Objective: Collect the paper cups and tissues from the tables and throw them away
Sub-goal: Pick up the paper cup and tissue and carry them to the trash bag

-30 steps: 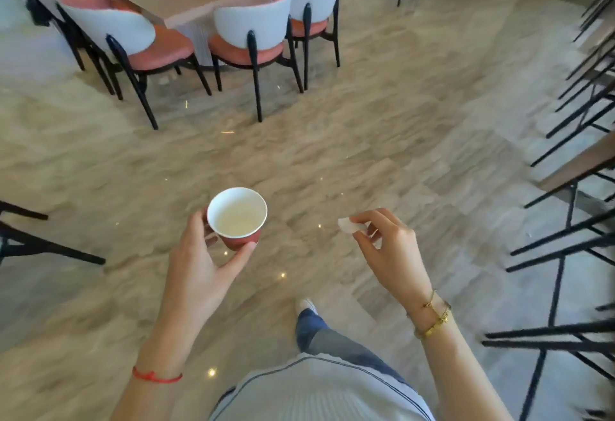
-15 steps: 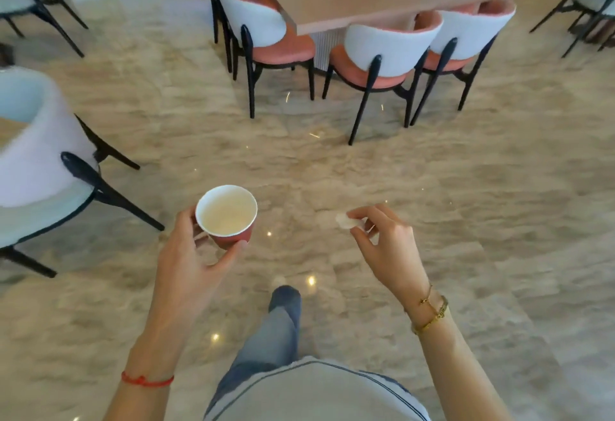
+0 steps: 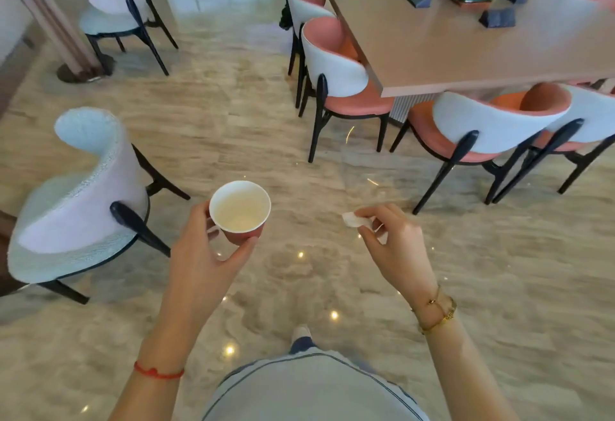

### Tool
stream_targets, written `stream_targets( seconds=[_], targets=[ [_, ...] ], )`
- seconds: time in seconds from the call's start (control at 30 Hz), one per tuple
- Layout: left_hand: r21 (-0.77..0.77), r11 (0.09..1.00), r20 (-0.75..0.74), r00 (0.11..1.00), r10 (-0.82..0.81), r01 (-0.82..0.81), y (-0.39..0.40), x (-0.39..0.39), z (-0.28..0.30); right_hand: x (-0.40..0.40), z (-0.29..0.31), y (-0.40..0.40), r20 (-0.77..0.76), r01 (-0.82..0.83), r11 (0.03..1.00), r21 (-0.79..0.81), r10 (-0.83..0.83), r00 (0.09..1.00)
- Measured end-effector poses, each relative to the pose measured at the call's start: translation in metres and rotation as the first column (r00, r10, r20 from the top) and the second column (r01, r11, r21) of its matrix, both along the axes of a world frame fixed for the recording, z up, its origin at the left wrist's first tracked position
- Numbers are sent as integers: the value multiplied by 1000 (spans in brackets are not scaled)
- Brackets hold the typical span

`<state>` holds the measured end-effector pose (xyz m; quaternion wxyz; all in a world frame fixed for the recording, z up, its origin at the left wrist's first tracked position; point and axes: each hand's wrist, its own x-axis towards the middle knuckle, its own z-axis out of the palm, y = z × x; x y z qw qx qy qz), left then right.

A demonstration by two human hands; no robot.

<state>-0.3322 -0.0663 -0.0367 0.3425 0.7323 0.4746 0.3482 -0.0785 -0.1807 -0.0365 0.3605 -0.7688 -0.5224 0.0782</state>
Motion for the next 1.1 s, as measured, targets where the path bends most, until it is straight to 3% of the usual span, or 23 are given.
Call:
stream_targets(
  seconds=[0.53, 0.8, 1.1],
  targets=[
    [-32, 999, -60, 998, 26, -28, 296, 182, -17, 187, -25, 293, -31, 3, 998, -58, -5, 1000],
    [-8, 991, -16, 991, 136, -137, 464, 286, 4, 299, 5, 497, 13, -131, 991, -26, 131, 991],
    [-68, 959, -14, 961, 275, -275, 622, 330, -11, 347, -7, 694, -17, -279, 957, -79, 279, 960]
  ],
)
